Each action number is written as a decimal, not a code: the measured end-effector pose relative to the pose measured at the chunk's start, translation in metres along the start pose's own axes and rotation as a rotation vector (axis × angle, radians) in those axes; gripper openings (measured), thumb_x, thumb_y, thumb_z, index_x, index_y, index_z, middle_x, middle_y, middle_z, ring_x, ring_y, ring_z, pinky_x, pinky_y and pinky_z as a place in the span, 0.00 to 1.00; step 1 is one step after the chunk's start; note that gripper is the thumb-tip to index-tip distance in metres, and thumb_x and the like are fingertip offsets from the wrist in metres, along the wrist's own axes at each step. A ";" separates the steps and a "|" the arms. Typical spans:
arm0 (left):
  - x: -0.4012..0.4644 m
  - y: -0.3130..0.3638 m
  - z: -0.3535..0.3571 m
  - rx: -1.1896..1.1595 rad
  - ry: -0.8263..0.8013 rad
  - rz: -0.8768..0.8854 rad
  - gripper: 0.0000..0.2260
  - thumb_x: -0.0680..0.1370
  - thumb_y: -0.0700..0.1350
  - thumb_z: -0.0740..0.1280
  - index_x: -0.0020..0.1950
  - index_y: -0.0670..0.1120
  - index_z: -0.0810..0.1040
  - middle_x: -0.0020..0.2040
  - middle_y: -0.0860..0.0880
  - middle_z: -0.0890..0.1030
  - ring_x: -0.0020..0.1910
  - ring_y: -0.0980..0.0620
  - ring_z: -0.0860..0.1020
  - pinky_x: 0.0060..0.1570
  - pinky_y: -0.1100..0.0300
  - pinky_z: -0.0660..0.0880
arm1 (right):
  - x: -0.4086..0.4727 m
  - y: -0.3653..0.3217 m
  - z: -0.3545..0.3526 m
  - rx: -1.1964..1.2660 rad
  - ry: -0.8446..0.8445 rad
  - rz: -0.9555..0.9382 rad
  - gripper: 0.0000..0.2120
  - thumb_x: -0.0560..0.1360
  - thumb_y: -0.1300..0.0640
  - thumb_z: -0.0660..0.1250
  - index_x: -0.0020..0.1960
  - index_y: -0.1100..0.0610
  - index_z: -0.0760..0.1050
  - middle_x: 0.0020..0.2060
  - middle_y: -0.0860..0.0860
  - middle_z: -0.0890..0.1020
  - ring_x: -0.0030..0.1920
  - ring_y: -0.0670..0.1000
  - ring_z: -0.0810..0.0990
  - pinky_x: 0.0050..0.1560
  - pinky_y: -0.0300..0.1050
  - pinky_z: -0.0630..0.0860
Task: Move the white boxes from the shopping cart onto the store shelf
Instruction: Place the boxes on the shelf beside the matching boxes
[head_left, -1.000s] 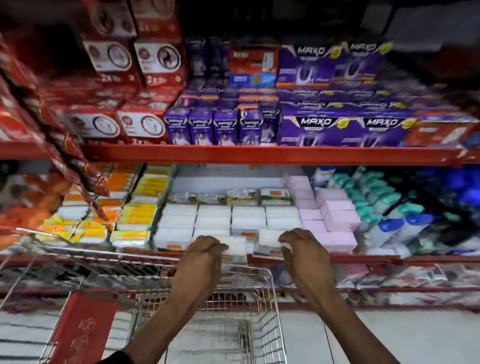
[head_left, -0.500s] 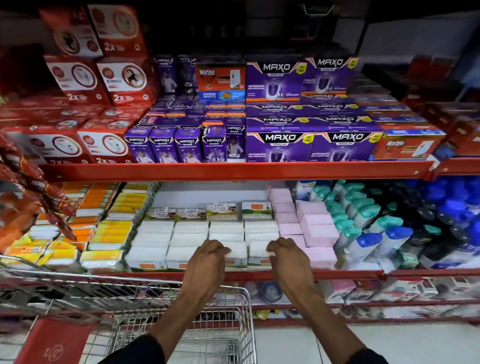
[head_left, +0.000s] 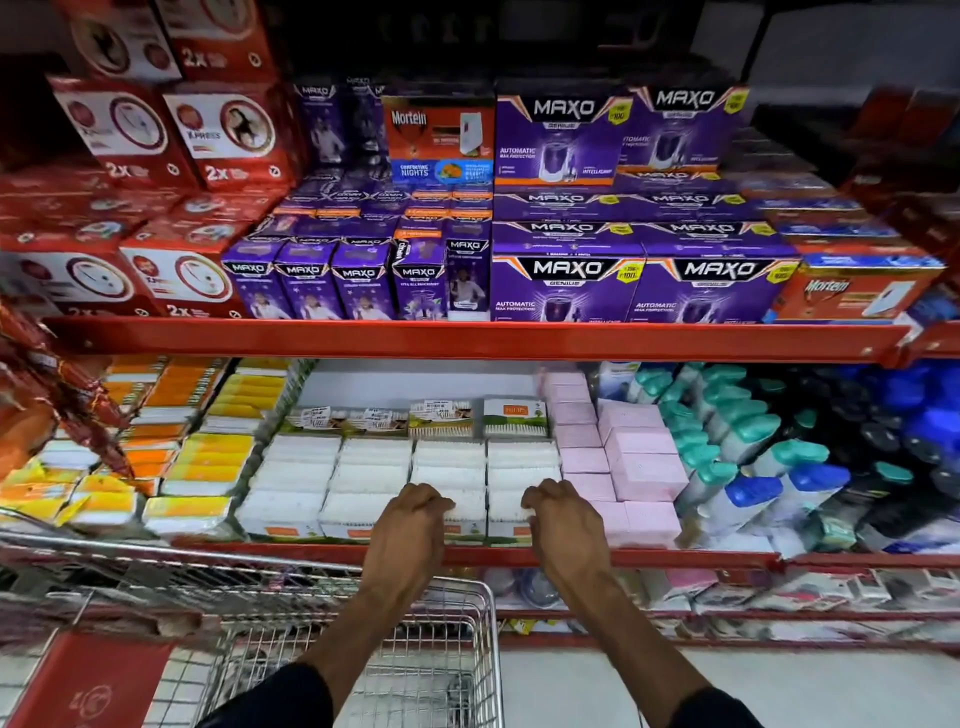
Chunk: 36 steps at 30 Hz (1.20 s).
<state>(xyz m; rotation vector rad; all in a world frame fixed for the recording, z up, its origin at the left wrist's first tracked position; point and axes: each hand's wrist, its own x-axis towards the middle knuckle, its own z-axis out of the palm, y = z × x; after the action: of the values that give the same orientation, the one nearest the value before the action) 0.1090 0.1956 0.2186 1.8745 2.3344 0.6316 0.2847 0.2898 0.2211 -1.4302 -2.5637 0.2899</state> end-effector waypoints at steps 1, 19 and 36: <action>0.000 -0.002 0.003 0.002 -0.010 -0.003 0.14 0.71 0.31 0.71 0.52 0.45 0.85 0.47 0.48 0.83 0.48 0.48 0.80 0.47 0.51 0.83 | 0.000 0.000 0.003 0.002 -0.005 0.004 0.14 0.69 0.69 0.70 0.50 0.54 0.80 0.46 0.50 0.83 0.49 0.53 0.79 0.43 0.46 0.78; -0.002 -0.014 0.020 0.012 -0.016 0.041 0.12 0.73 0.37 0.72 0.56 0.45 0.84 0.56 0.45 0.84 0.56 0.43 0.78 0.56 0.47 0.79 | -0.001 -0.004 0.011 0.052 -0.056 -0.067 0.15 0.73 0.65 0.69 0.55 0.50 0.82 0.58 0.50 0.83 0.59 0.53 0.77 0.60 0.53 0.76; -0.001 -0.015 0.025 0.016 0.022 0.024 0.11 0.74 0.38 0.71 0.55 0.48 0.85 0.55 0.46 0.85 0.56 0.46 0.77 0.54 0.51 0.79 | -0.004 -0.004 0.011 0.051 -0.031 -0.066 0.15 0.74 0.65 0.67 0.55 0.49 0.82 0.59 0.49 0.82 0.59 0.53 0.77 0.59 0.52 0.77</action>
<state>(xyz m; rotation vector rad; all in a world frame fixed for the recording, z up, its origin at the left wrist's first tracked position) 0.1033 0.1992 0.1903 1.9155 2.3404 0.6412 0.2803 0.2830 0.2108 -1.3304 -2.6024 0.3664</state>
